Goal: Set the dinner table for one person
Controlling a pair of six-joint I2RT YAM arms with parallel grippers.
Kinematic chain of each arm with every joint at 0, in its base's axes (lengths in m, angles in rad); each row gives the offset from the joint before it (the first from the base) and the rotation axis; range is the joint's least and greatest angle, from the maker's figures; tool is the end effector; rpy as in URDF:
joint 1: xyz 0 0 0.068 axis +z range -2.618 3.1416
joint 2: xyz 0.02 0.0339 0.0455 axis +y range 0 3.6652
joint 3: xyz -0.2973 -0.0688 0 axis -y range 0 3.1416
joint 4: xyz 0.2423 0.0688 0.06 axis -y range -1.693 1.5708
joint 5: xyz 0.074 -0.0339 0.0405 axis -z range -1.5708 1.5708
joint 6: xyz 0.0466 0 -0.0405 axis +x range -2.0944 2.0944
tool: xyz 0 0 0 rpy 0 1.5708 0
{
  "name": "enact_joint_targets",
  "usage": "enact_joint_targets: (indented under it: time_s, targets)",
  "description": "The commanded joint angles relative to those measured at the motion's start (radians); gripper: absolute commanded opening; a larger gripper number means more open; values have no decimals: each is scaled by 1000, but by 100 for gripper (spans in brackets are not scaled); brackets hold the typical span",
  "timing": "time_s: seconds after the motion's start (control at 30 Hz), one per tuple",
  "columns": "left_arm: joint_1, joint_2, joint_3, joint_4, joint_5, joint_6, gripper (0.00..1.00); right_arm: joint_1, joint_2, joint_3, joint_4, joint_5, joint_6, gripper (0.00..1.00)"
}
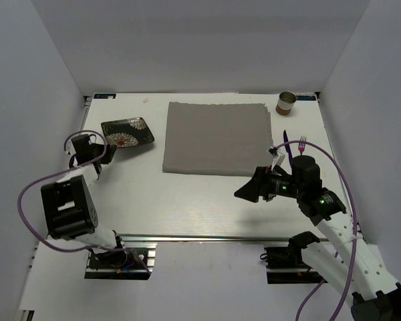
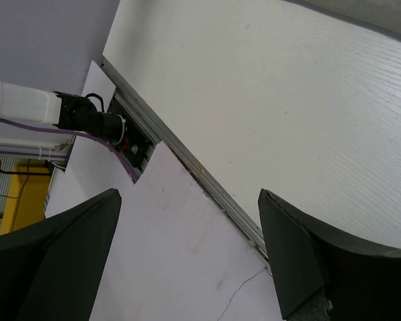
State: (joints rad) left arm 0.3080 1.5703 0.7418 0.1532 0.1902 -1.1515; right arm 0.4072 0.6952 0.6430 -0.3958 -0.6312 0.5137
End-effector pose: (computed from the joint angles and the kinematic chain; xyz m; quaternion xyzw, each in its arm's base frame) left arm 0.3089 0.0890 0.1979 -0.5676 0.6962 -0.2545 0.3582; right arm 0.1153 0.0797 0.3029 -0.1222 0.8124 0.4603 0.3366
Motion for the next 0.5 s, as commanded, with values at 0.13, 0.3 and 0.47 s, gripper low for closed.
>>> enact_joint_targets:
  time_s: [0.13,0.3,0.47]
  targets:
    - [14,-161,19,80,27,-8,0,2,-34,3,-20,8,-9,89]
    - [-20,-132,39,184,164,-17,0,1,-49,7,-38,31,-12,89]
    - [-64,-124,22,328,268,-62,0,1,-66,17,-47,62,-12,89]
